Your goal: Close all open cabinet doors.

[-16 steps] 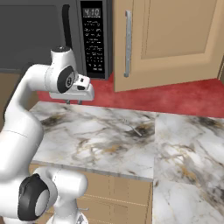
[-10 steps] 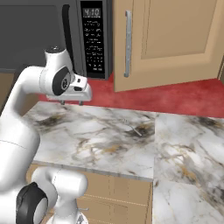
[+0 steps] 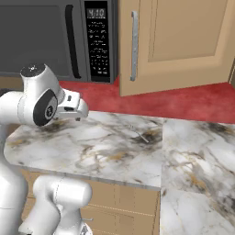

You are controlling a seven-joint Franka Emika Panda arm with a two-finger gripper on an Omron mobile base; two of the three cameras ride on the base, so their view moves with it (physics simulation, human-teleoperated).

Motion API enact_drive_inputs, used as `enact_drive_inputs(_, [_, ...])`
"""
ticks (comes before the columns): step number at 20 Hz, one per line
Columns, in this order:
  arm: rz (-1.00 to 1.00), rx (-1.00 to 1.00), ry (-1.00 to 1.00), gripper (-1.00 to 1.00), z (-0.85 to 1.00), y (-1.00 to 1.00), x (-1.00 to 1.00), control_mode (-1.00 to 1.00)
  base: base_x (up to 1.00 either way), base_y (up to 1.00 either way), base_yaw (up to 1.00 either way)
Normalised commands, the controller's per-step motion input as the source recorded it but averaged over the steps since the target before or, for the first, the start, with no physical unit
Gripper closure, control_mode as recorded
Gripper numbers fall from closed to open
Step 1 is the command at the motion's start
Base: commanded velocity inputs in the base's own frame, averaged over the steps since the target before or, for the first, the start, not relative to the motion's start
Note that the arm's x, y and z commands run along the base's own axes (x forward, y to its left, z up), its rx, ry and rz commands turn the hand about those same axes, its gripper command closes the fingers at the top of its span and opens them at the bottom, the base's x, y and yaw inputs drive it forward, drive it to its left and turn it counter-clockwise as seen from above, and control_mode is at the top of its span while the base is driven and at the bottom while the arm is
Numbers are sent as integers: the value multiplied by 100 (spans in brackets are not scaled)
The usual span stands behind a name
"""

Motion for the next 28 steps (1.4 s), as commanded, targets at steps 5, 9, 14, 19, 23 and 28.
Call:
enact_drive_inputs(5, [0, -6, -24, -100, 0, -25, -40, -100, 0, 0, 0])
enact_drive_inputs(9, [1, -3, -27, -100, 0, -52, -39, -100, 0, 0, 0])
enact_drive_inputs(14, [5, 0, -29, -100, 6, -64, -43, -100, 0, 0, 0])
enact_drive_inputs(19, [8, 15, -16, -100, -2, -90, -22, -100, 0, 0, 0])
enact_drive_inputs(23, [11, 28, -6, -100, -2, -100, -8, -100, 0, 0, 0])
enact_drive_inputs(28, [18, 15, -23, -100, 4, -98, -11, -100, 0, 0, 0])
